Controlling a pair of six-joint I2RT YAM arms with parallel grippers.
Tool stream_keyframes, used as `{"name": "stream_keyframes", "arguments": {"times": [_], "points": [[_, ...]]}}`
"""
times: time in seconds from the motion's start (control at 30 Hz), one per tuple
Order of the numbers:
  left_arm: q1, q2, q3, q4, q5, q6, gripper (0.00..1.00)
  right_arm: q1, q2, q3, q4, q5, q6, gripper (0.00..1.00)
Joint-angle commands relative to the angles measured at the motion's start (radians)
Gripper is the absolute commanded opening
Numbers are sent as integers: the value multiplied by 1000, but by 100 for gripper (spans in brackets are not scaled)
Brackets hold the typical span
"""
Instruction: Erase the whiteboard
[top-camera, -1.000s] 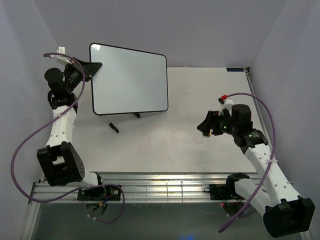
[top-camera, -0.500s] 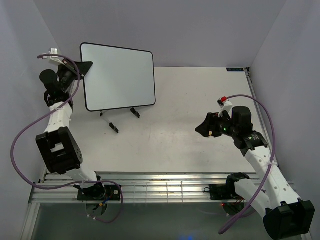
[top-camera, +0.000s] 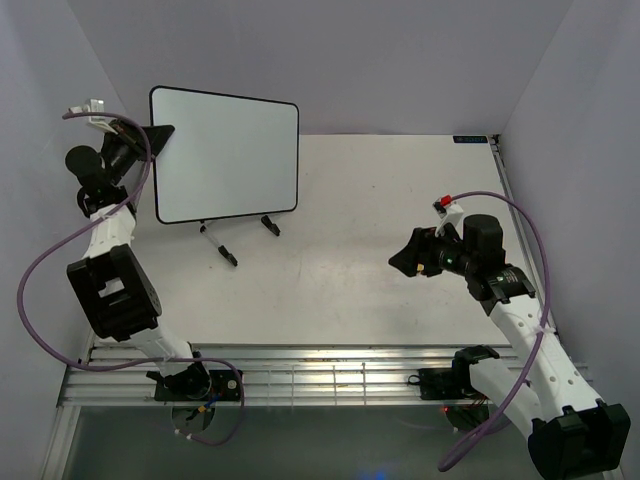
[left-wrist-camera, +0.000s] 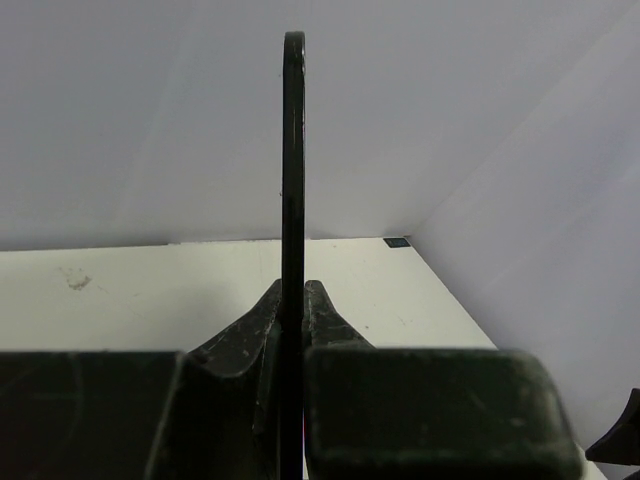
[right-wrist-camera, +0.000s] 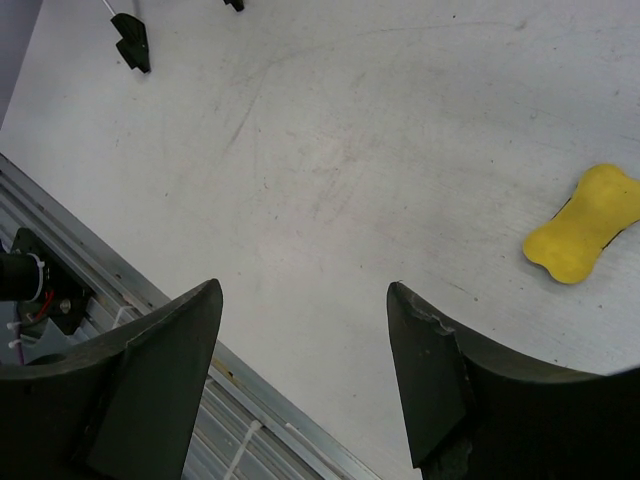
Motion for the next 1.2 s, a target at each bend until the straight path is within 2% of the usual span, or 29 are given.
{"name": "stream_keyframes", "arguments": {"times": [0.0,0.1,0.4,0.53,1.17], "points": [[23,7,45,186,14,-16,0,11,-31,-14,35,-19,-10,73],[30,23,30,220,37,-24,0,18,-36,-14,36,-16,-15,74],[42,11,-149,492,69,-19,0,29,-28,-8,45,-31,-15,75],[63,43,-152,549,112,-13,0,32,-39,-14,48,-34,-16,75],[108,70,-353,795,163,198,0,86,-62,-36,67,-31,-27,76]]}}
